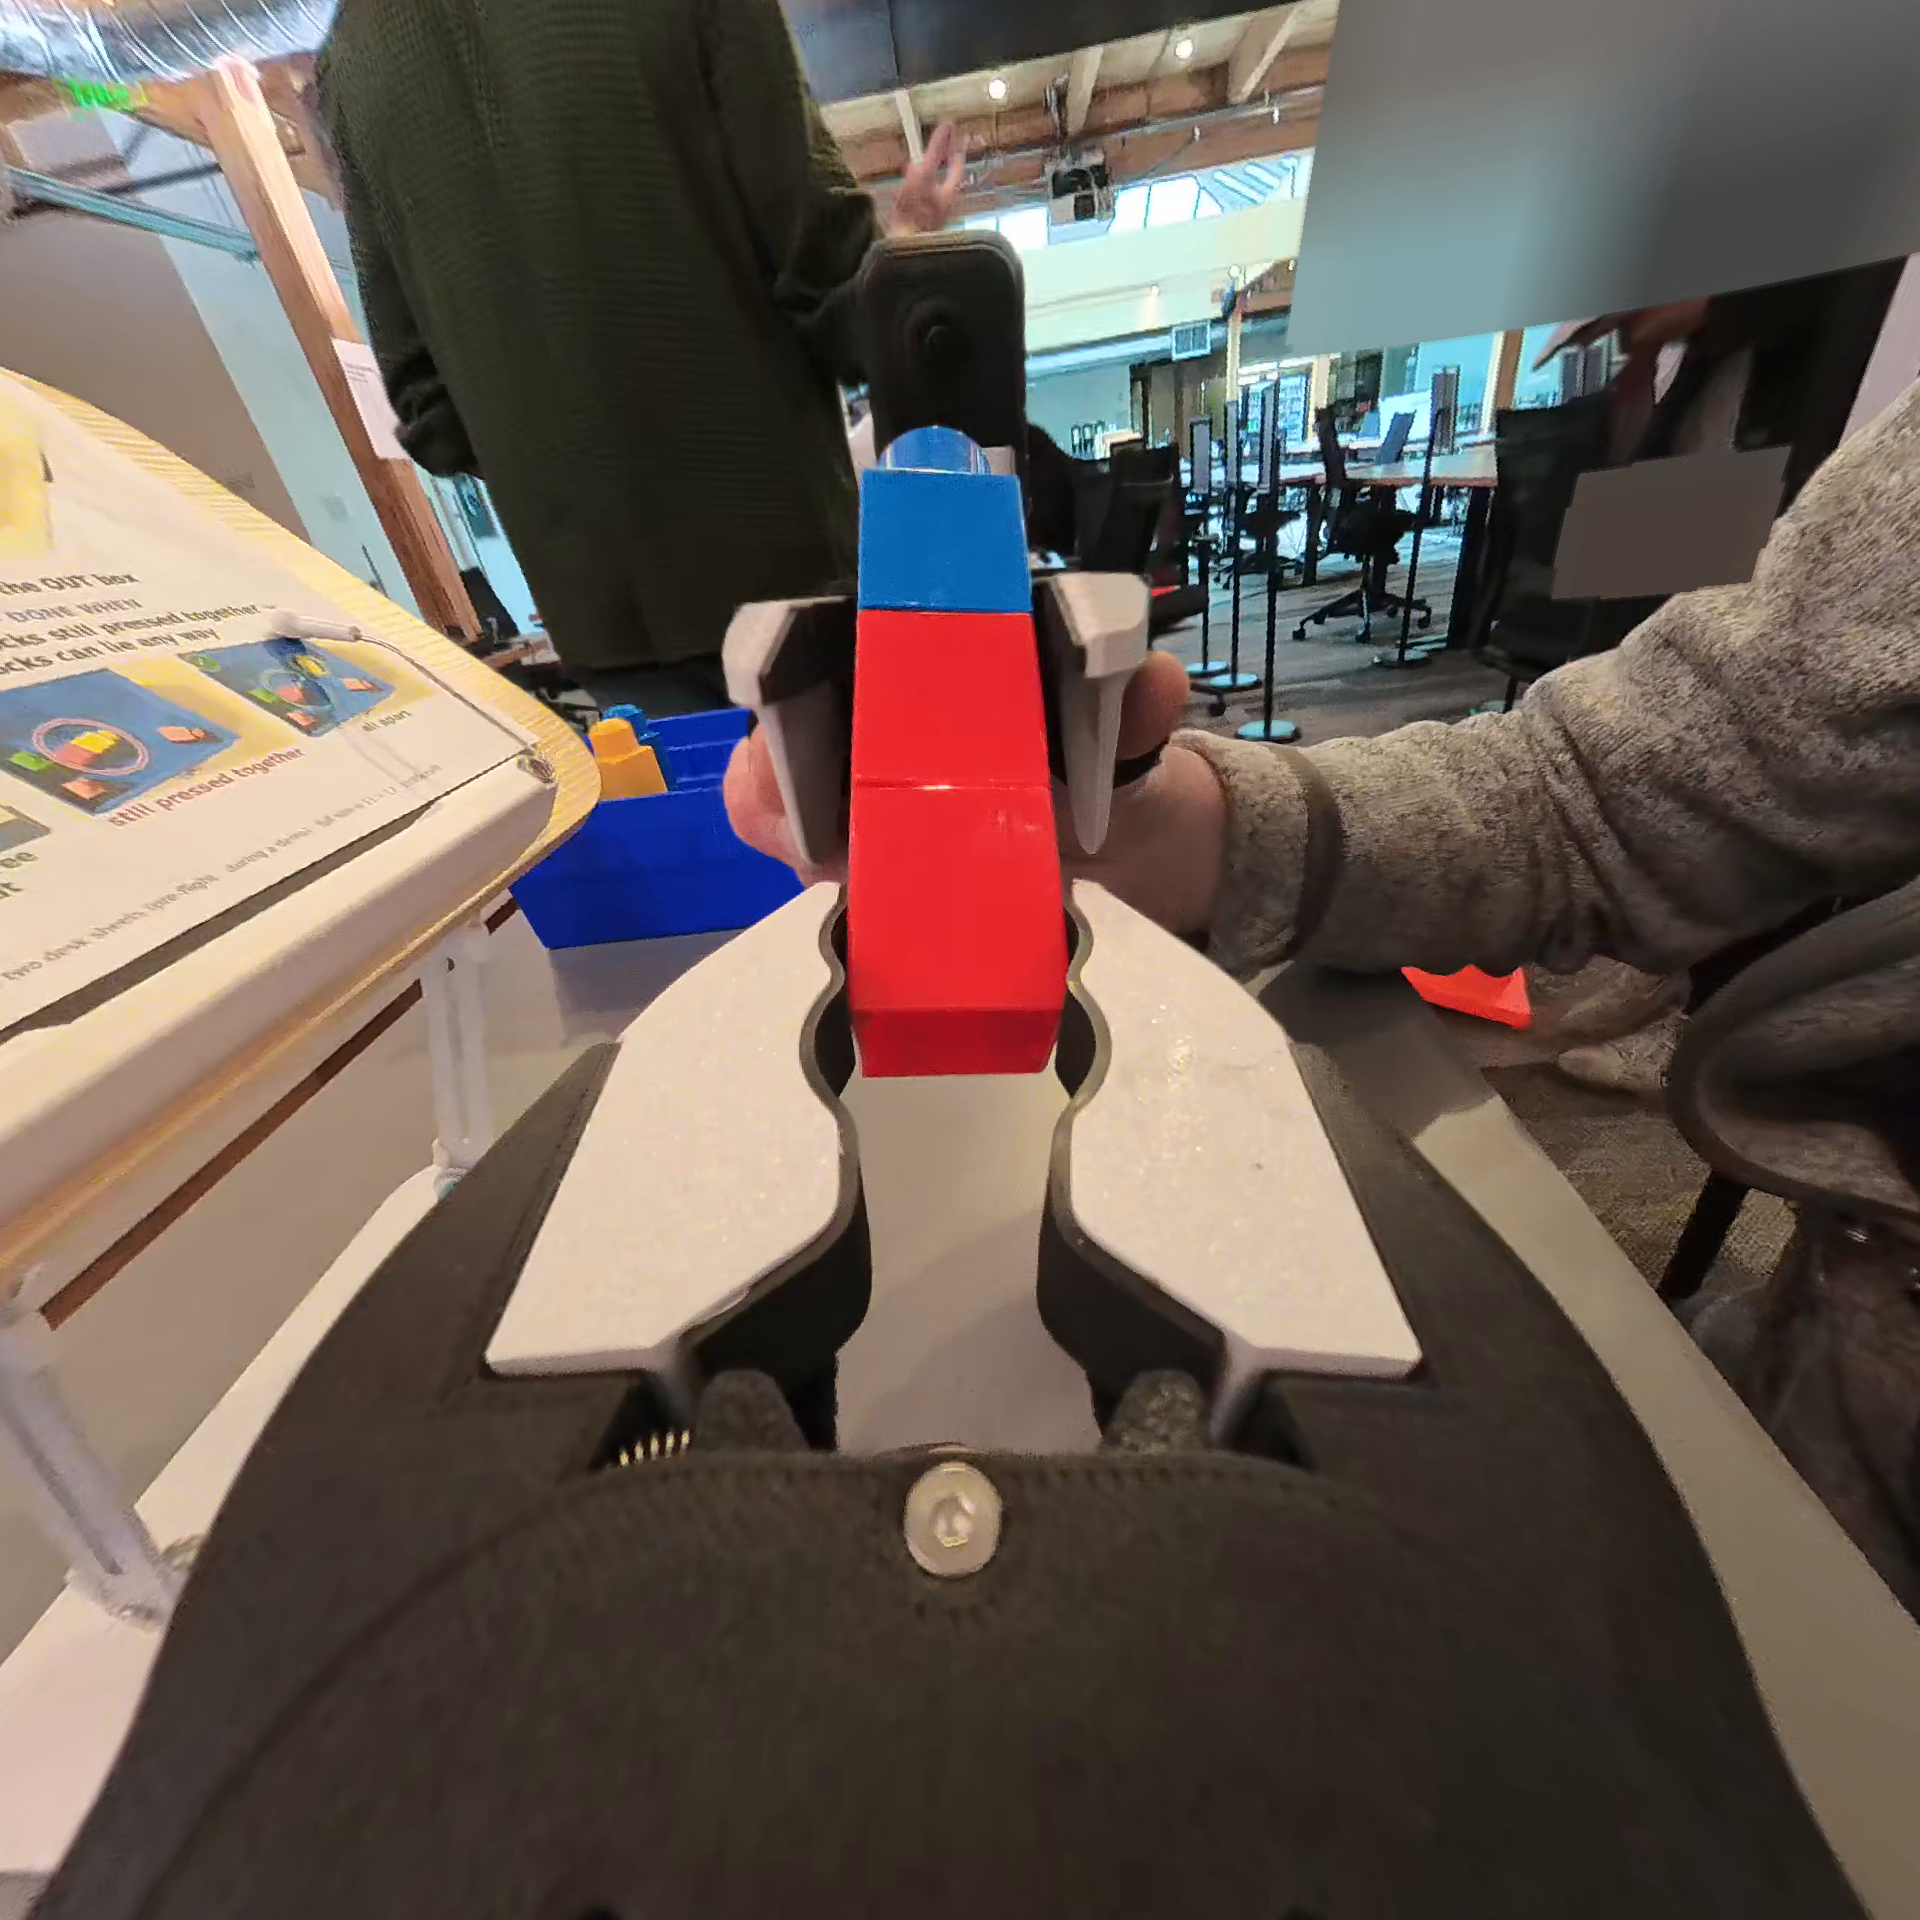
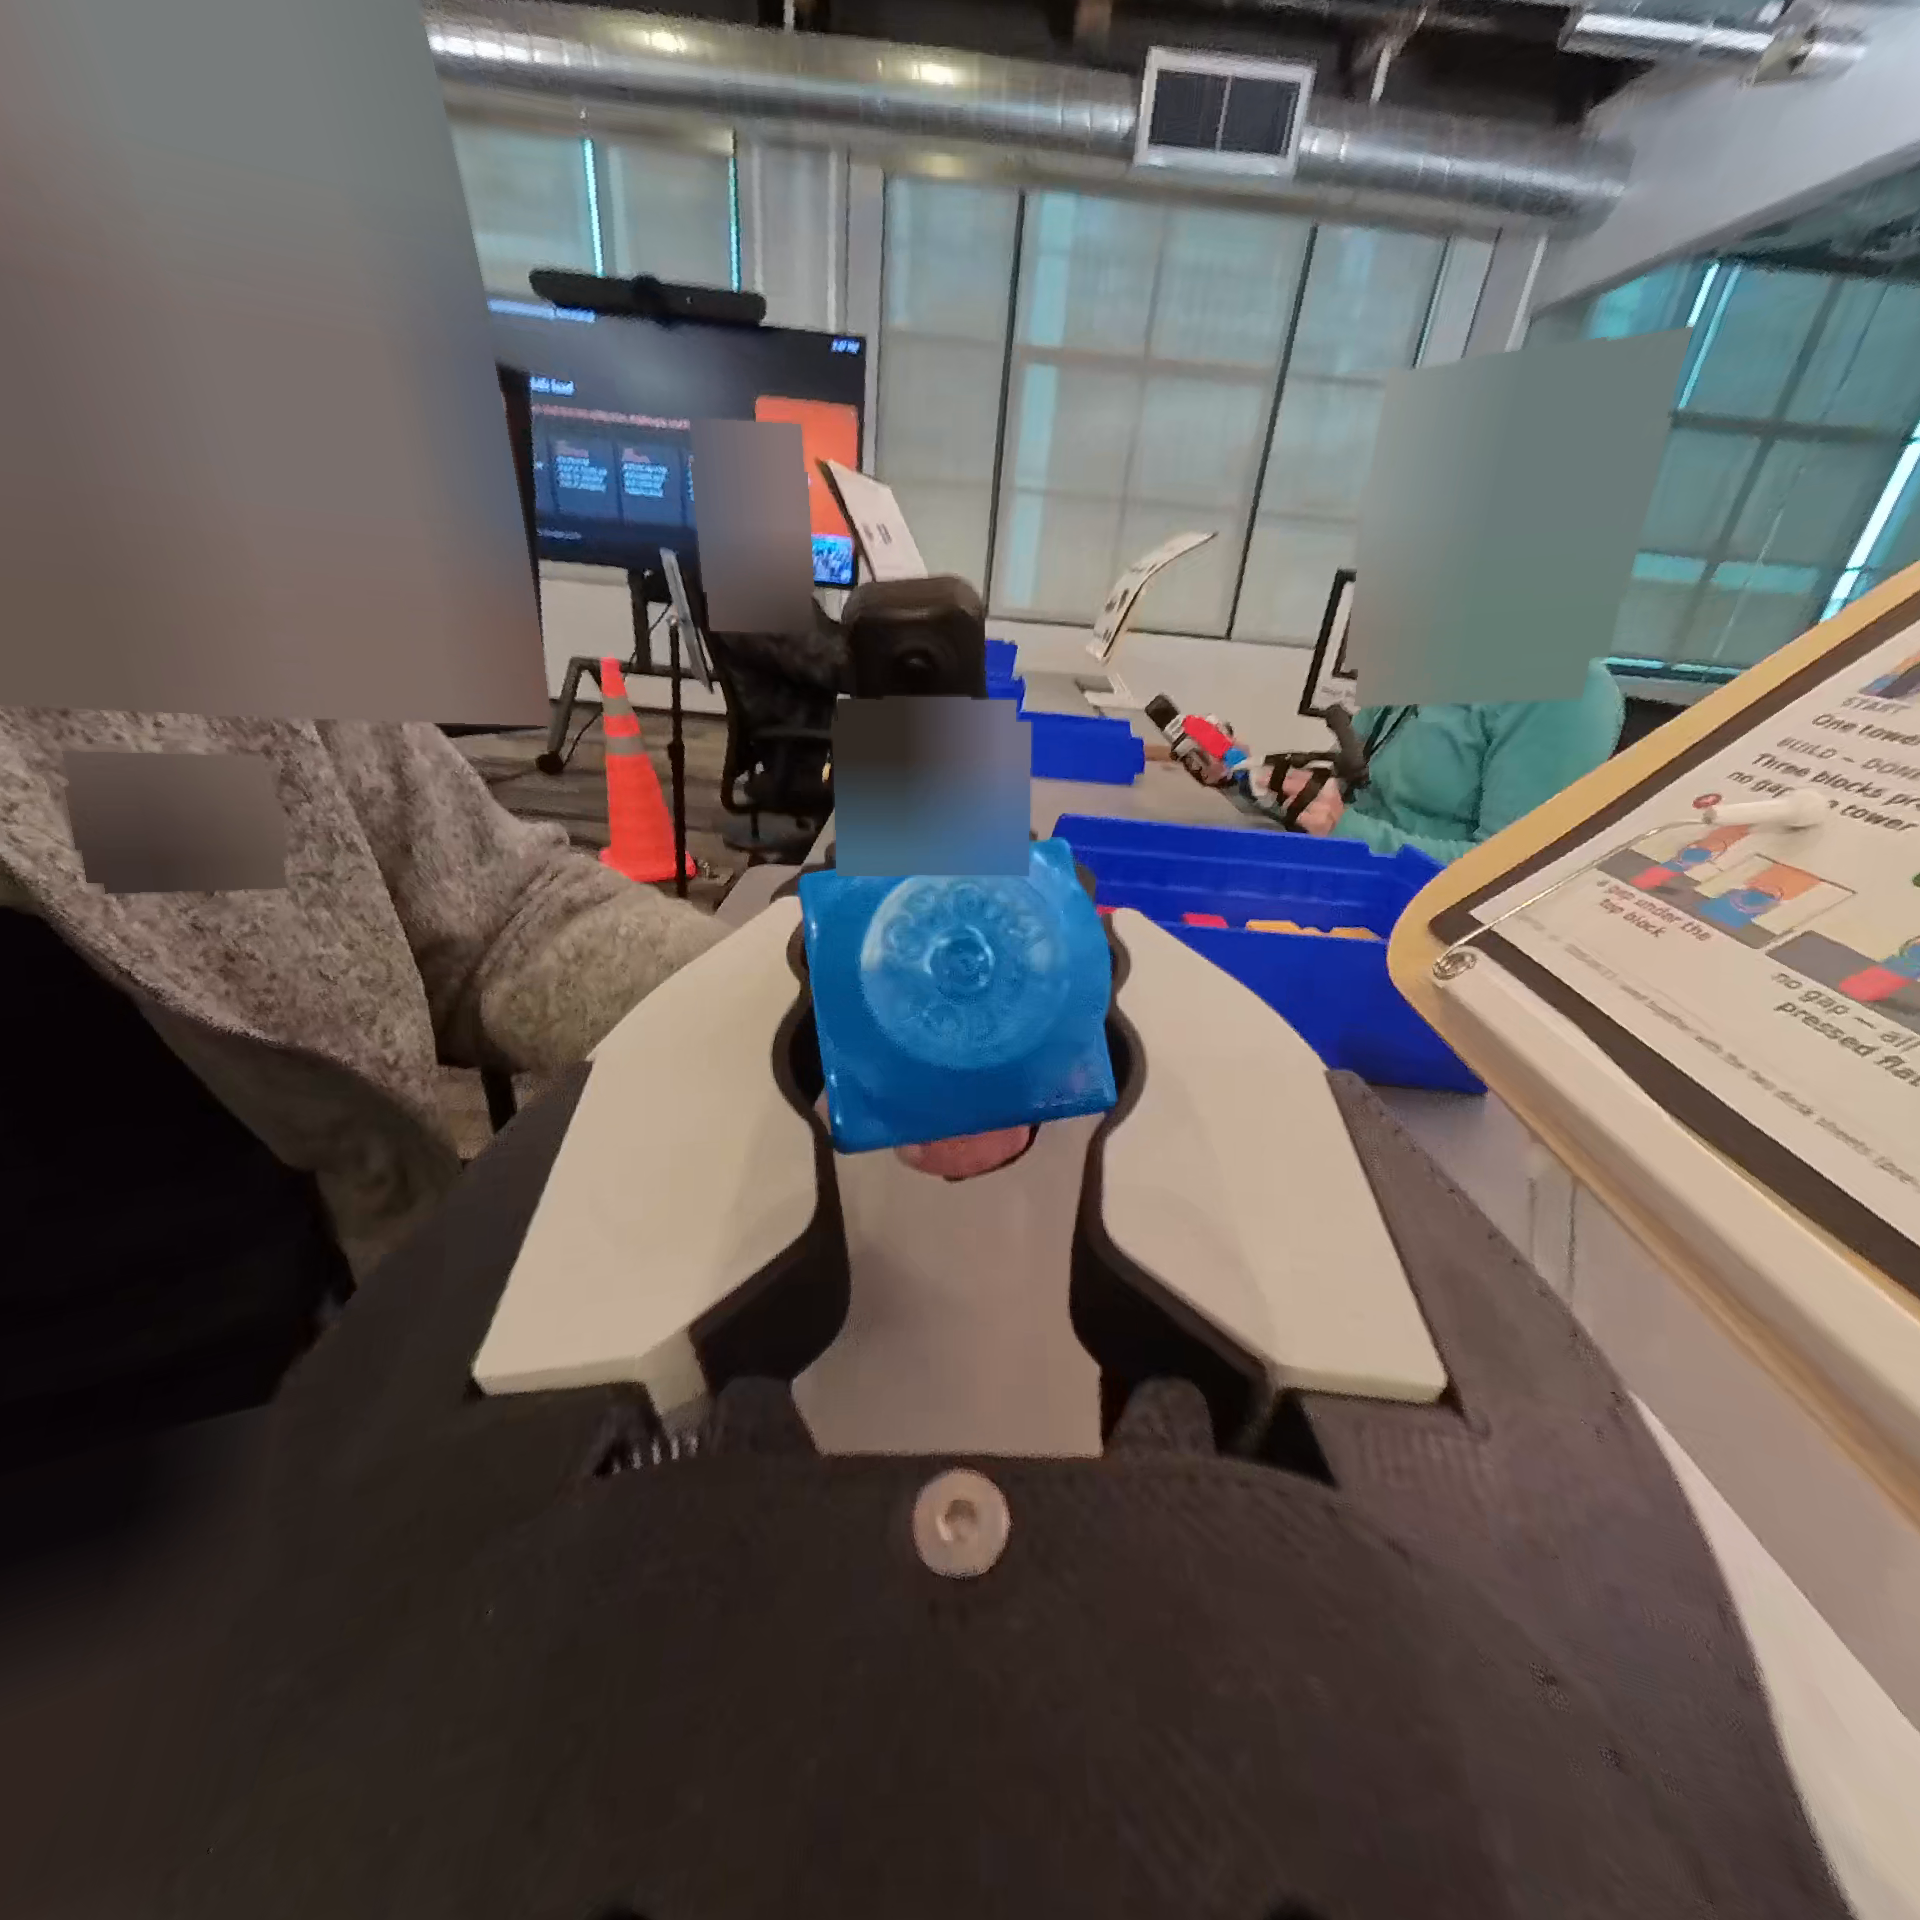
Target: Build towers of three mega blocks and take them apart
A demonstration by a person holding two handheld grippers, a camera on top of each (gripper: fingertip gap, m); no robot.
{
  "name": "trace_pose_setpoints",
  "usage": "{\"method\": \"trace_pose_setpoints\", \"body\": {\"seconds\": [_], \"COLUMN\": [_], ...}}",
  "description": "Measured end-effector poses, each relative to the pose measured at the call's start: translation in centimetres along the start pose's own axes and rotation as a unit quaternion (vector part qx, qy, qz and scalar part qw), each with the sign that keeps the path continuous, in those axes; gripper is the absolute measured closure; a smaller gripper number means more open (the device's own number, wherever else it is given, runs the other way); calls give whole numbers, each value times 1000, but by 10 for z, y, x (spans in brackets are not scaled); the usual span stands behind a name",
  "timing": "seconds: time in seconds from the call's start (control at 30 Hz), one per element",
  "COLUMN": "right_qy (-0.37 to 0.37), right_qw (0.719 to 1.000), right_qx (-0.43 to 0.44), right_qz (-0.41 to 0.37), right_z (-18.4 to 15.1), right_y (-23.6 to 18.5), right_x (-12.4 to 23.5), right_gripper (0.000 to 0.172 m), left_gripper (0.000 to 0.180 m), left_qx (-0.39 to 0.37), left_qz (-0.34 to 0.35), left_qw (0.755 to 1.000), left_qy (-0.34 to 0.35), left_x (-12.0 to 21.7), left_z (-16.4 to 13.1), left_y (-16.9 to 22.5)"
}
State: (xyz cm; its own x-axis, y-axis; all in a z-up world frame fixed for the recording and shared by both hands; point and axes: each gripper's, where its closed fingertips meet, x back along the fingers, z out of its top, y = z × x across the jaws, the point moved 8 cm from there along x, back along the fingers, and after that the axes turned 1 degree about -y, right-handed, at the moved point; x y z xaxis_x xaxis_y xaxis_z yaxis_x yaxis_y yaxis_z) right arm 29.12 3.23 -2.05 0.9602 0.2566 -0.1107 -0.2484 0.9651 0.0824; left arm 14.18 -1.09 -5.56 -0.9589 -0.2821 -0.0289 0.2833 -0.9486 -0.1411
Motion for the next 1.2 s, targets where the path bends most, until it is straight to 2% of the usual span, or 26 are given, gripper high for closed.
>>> {"method": "trace_pose_setpoints", "body": {"seconds": [0.17, 0.57, 0.63, 0.8, 0.9, 0.93, 1.0, 1.1, 1.2], "right_qy": [44, 3, -2, -39, -66, -75, -100, -116, -125], "right_qw": [999, 1000, 1000, 998, 995, 993, 988, 981, 971], "right_qx": [-10, 15, 23, 38, 49, 53, 65, 74, 91], "right_qz": [4, -5, -9, -40, -65, -76, -100, -135, -183], "right_z": [1, 5, 8, 14, 20, 23, 29, 42, 61], "right_y": [-1, -5, -6, -5, -5, -4, -3, -2, -1], "right_x": [4, 3, 4, 15, 26, 31, 41, 60, 82], "right_gripper": [129, 130, 130, 130, 130, 131, 130, 131, 130], "left_gripper": [145, 144, 130, 129, 138, 147, 176, 180, 180], "left_qx": [21, 29, 36, 13, 2, -2, 0, 45, 35], "left_qz": [-13, -31, -15, 6, 21, 26, 39, 68, 90], "left_qw": [1000, 999, 999, 1000, 998, 997, 992, 985, 977], "left_qy": [18, 12, 17, -19, -60, -78, -122, -150, -188], "left_x": [-4, -6, -4, 0, -1, -1, -1, -1, 0], "left_z": [-6, -10, -9, -8, -14, -19, -32, -47, -55], "left_y": [0, -1, -5, -9, -11, -12, -17, -29, -34]}}
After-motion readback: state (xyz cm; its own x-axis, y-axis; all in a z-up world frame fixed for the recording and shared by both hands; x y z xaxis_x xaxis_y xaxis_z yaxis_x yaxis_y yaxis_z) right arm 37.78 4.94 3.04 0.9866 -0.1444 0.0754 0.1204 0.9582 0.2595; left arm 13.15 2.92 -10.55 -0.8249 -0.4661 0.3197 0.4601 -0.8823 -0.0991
